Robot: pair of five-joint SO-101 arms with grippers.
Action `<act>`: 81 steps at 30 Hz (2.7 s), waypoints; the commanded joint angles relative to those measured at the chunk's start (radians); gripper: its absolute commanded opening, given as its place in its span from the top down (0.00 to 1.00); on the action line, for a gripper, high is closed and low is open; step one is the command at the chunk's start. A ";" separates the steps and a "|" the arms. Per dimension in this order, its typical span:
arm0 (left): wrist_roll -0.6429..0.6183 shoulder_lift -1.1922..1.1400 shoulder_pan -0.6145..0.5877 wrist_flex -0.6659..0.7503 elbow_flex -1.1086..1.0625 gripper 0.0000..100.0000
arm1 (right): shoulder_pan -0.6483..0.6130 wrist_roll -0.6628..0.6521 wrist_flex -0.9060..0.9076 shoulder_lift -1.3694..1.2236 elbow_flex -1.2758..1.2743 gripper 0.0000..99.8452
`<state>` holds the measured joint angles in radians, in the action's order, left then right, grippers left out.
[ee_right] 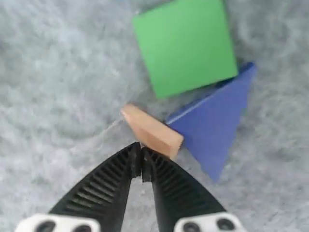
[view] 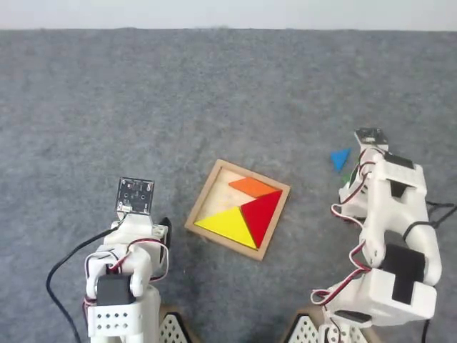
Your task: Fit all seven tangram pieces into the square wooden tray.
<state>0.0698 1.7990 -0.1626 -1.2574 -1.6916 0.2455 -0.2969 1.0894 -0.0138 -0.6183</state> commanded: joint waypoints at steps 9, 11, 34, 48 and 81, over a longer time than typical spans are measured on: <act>0.006 0.028 0.000 -0.009 0.008 0.85 | -0.286 0.032 0.015 0.013 0.153 0.98; 0.006 0.028 0.000 -0.009 0.008 0.85 | -0.285 -0.034 0.059 0.013 0.175 0.95; 0.006 0.028 0.000 -0.009 0.008 0.85 | -0.050 -0.276 -0.001 -0.002 0.094 0.83; 0.006 0.028 0.000 -0.009 0.008 0.85 | -0.059 -0.270 0.085 -0.194 0.167 0.76; 0.006 0.028 0.000 -0.009 0.008 0.85 | -0.081 -0.069 0.124 -0.113 0.192 0.78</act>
<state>0.0698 1.7990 -0.1626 -1.2574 -1.6916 0.1826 -0.3567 1.2843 -0.3069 -0.2869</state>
